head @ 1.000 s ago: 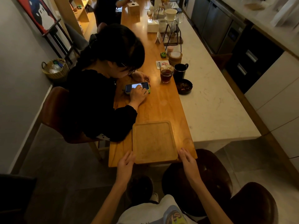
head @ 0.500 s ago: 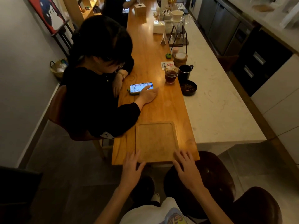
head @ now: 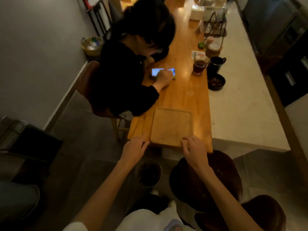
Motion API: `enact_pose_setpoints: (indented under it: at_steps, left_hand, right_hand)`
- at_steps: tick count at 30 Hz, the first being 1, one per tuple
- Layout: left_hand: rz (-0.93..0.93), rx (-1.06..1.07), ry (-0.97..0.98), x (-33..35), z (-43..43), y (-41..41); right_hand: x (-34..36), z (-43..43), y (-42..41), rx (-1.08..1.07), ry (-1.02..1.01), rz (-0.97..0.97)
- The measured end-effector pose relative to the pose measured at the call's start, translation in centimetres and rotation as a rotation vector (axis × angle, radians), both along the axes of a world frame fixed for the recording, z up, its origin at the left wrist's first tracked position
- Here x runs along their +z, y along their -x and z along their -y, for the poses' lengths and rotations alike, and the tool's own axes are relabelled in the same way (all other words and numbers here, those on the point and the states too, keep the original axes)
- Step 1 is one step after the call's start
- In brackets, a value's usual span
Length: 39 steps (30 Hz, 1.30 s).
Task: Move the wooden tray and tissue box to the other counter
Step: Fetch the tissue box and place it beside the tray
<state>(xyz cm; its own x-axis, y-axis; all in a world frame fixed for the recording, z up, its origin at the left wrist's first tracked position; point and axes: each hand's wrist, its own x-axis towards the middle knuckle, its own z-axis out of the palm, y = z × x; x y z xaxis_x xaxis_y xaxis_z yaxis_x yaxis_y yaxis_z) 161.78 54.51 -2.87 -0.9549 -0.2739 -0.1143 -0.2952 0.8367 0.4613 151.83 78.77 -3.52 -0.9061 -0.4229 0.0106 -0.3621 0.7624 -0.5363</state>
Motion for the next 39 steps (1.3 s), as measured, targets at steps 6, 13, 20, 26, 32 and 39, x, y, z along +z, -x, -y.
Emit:
enact_pose_setpoints:
  at_steps: [6,13,20,26,32,39]
  left_hand:
    - [0.034,0.262,0.207,6.5,10.0,-4.8]
    - [0.047,0.453,0.576,20.1,32.6,-10.7]
    - [0.072,0.503,0.724,26.9,54.0,-16.8]
    - [0.194,0.443,0.773,26.4,69.7,-12.0]
    - [0.053,0.29,0.716,24.8,80.7,3.5]
    - [-0.094,0.171,0.545,22.1,91.0,21.8]
  right_hand:
    - [6.7,13.5,0.2,0.378,0.071,0.137]
    - [18.6,43.2,-3.7,0.865,-0.094,-0.273]
    - [23.4,68.8,-6.1,1.015,-0.219,-0.353]
    - [24.8,82.1,-2.4,0.946,-0.179,-0.463]
    - [25.3,90.8,9.1,0.693,-0.153,-0.489]
    - [24.3,99.5,25.7,0.337,0.003,-0.294]
